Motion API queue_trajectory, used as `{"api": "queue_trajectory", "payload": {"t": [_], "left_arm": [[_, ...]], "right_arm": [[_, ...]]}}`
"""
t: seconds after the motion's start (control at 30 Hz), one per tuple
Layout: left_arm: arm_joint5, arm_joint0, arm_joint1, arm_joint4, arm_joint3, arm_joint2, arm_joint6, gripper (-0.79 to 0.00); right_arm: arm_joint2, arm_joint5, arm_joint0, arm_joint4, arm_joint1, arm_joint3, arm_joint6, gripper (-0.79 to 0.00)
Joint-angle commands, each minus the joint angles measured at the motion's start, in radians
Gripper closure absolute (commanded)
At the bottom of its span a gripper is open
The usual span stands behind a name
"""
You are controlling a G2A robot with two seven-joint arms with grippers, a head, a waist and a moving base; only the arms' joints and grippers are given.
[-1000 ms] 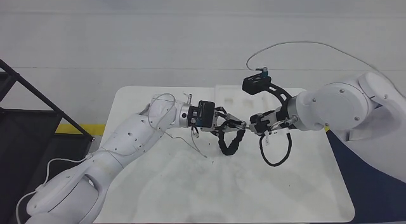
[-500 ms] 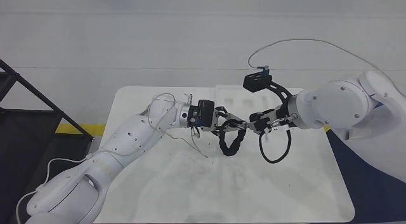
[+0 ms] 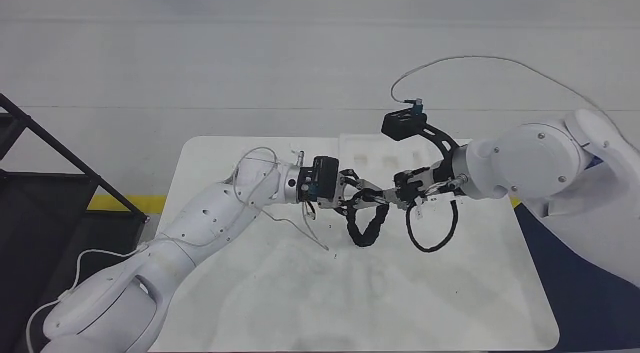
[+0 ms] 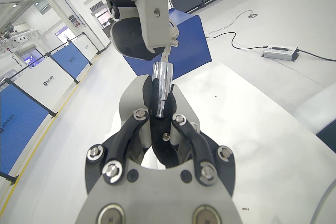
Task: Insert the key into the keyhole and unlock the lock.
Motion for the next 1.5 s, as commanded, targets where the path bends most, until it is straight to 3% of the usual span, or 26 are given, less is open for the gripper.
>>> {"api": "queue_trajectory", "payload": {"t": [0.0,0.1,0.33,0.57,0.9,1.0,1.17,1.47], "left_arm": [[-0.014,0.003,0.0,-0.039,0.004,0.002,-0.014,0.0],[-0.049,0.007,0.002,-0.108,0.014,-0.001,-0.049,0.0],[-0.19,0.011,0.022,-0.286,0.026,-0.039,-0.19,0.0],[-0.19,0.0,0.049,-0.425,0.025,0.032,-0.23,0.0],[-0.19,-0.089,0.11,-0.557,-0.025,0.132,-0.339,0.0],[-0.19,-0.109,0.119,-0.603,-0.04,0.164,-0.375,0.0],[-0.19,-0.131,0.121,-0.678,-0.037,0.218,-0.43,0.0],[-0.19,-0.15,0.114,-0.754,-0.019,0.284,-0.466,0.0]], "right_arm": [[0.01,-0.058,-0.003,0.004,0.001,-0.001,-0.012,-0.785],[0.037,-0.205,-0.015,0.002,0.005,-0.001,-0.043,-0.785],[0.057,-0.443,-0.071,-0.14,0.031,-0.058,-0.002,-0.785],[0.087,-0.474,-0.116,-0.187,0.045,-0.067,-0.041,-0.785],[0.086,-0.48,-0.14,-0.196,0.046,-0.057,-0.07,-0.785],[0.092,-0.596,-0.17,-0.215,0.052,-0.059,-0.096,-0.785],[0.099,-0.774,-0.195,-0.412,0.063,-0.087,-0.119,-0.785],[0.118,-0.94,-0.256,-0.592,0.072,-0.164,-0.258,-0.785]]}}
